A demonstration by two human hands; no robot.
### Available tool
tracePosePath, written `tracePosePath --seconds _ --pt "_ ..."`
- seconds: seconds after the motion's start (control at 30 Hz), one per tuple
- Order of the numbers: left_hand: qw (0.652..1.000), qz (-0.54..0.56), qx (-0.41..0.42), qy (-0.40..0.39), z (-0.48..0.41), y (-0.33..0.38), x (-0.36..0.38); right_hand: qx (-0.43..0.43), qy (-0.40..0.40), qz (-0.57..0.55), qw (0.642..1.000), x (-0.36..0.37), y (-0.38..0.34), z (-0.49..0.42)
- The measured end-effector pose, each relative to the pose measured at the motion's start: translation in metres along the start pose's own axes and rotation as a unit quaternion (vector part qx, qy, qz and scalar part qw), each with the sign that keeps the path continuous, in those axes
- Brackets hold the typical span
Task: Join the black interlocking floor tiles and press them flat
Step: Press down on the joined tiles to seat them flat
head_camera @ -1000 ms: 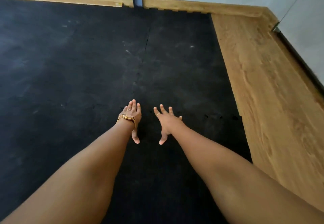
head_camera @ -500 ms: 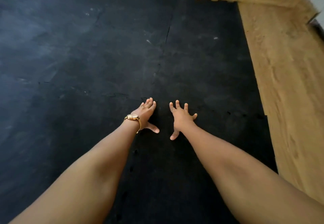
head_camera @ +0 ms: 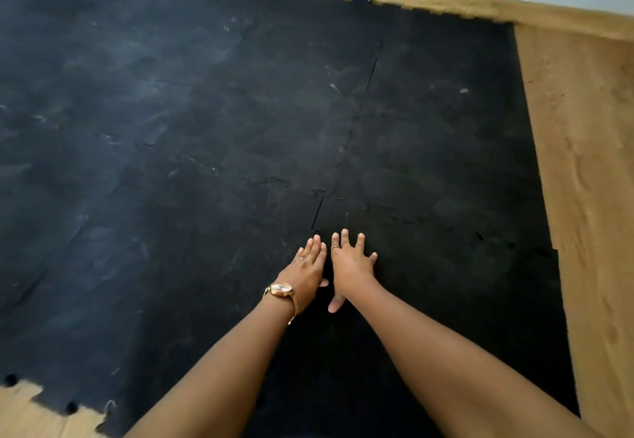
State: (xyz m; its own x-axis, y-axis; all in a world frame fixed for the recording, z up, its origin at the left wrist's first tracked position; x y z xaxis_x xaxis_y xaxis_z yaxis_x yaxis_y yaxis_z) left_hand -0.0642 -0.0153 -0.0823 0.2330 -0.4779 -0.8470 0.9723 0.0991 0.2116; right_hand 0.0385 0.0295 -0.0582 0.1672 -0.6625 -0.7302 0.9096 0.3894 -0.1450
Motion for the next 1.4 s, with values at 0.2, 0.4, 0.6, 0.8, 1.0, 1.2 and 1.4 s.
tracePosePath --seconds 0.2,0.4,0.6,0.8,1.0,1.2,1.4 --pt "0.999 0.024 -0.03 0.038 0.024 0.005 0.013 -0.023 0.005 -0.031 0.999 0.005 0.011 0.011" --pt "0.998 -0.005 -0.054 0.036 0.077 0.005 0.048 -0.056 -0.065 -0.003 0.996 0.026 -0.02 0.036" --pt "0.999 0.013 -0.032 0.005 0.073 -0.003 0.038 -0.041 -0.036 0.074 0.996 0.039 -0.032 0.035" --pt "0.999 -0.013 -0.033 0.007 0.096 -0.002 0.044 -0.071 -0.064 0.022 0.995 0.037 -0.019 0.052" --pt "0.985 0.012 -0.119 0.125 0.133 0.025 0.097 -0.069 -0.009 0.012 0.998 0.068 -0.028 0.058" --pt "0.974 0.039 -0.126 0.183 0.126 0.021 0.119 -0.086 -0.015 0.074 0.993 0.065 -0.022 0.055" --pt "0.972 0.024 -0.157 0.171 0.131 0.025 0.118 -0.104 -0.108 0.111 0.982 0.039 -0.015 0.057"
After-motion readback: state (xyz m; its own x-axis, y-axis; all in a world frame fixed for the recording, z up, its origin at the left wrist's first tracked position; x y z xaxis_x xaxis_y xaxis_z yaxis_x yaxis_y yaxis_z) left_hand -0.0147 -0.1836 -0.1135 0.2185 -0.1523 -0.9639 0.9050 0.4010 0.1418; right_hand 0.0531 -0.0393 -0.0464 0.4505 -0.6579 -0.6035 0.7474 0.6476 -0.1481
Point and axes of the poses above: each hand's wrist, its own z-axis away from the middle knuckle, its own x-axis out of the palm, y = z × x, the point moved 1 cm from there along -z, towards the middle knuckle, and after that the axes turned 9 degrees about -x, right-handed, at the moved point
